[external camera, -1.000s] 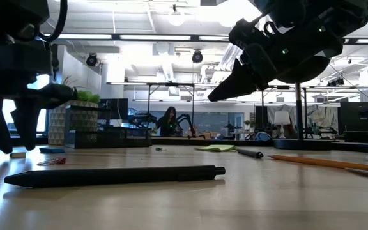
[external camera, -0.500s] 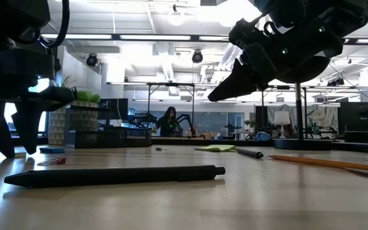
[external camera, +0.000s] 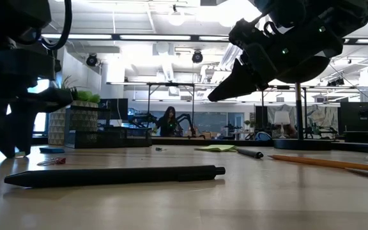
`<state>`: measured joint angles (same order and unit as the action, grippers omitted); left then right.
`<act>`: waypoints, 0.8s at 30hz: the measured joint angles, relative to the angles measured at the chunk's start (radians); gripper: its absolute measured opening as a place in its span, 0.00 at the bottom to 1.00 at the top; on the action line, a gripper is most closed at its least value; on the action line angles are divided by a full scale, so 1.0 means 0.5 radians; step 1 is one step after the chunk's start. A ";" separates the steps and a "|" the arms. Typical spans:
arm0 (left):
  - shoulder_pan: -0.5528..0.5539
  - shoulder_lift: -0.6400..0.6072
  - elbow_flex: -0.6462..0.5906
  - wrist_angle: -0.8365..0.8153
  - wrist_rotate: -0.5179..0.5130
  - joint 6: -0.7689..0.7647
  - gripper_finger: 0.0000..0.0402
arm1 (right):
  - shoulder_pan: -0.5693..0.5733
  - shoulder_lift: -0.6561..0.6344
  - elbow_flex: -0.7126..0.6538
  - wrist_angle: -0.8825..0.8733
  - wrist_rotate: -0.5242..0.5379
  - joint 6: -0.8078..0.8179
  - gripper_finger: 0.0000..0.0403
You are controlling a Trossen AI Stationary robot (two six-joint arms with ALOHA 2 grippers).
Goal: Pick and place office supplies into organizer
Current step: Put the yellow binder clip into the desk organizer
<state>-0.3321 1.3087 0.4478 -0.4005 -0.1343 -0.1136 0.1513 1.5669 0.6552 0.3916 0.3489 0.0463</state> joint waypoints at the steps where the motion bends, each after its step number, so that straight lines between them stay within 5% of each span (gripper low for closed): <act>1: 0.000 0.000 0.000 -0.001 -0.001 -0.008 0.12 | 0.000 0.000 0.000 0.000 0.000 0.001 0.33; 5: 0.000 0.000 0.000 -0.004 -0.002 -0.035 0.09 | 0.000 0.000 0.000 0.000 0.000 0.000 0.33; 14: 0.000 0.014 0.117 -0.166 -0.068 0.028 0.22 | 0.000 0.000 0.000 0.000 0.000 -0.001 0.33; 21: 0.004 0.012 0.279 -0.486 -0.335 0.072 0.15 | 0.001 0.000 0.000 -0.004 0.000 0.001 0.33; 24: 0.042 0.009 0.295 -0.476 -0.266 0.060 0.10 | 0.001 0.000 0.000 -0.005 0.000 0.002 0.33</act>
<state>-0.3113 1.3132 0.5953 -0.6386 -0.2670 -0.0836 0.1516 1.5669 0.6552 0.3893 0.3489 0.0471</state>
